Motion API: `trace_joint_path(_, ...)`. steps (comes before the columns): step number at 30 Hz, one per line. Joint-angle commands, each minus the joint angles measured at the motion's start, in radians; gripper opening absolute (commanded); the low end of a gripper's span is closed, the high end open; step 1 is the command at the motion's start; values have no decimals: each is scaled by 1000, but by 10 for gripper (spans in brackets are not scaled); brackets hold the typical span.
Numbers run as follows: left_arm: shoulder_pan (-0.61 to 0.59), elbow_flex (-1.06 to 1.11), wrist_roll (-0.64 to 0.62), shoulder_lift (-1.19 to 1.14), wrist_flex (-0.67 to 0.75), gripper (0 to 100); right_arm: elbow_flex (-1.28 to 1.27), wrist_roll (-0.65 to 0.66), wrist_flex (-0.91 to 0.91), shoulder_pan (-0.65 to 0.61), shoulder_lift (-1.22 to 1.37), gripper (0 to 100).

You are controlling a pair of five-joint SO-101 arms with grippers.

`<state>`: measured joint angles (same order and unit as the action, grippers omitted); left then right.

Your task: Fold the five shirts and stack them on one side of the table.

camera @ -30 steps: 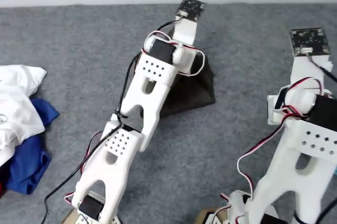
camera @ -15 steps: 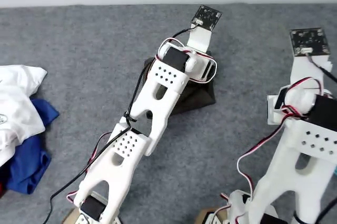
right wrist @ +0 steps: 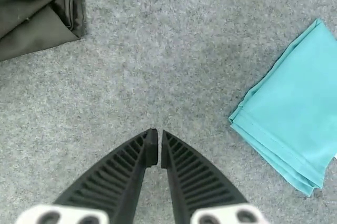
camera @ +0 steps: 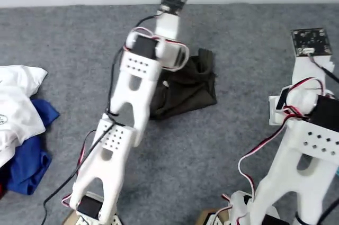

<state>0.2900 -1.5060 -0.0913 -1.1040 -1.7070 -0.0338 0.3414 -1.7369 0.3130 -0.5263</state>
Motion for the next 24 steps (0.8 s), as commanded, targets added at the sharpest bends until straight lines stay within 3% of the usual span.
trace_joint_path(1, -18, 56, 52, 54, -3, 51, 54, 6, -12, 12, -30, 25)
trace_joint_path(10, -14, 180, 40, 54, 43, 235, 54, 8, -21, 12, -31, 25)
trace_joint_path(17, 17, 341, 38, 54, 187, 201, 54, 9, -45, 12, -31, 25)
trace_joint_path(24, 120, 377, 118, 60, 157, 88, 54, 11, -45, 12, -31, 25)
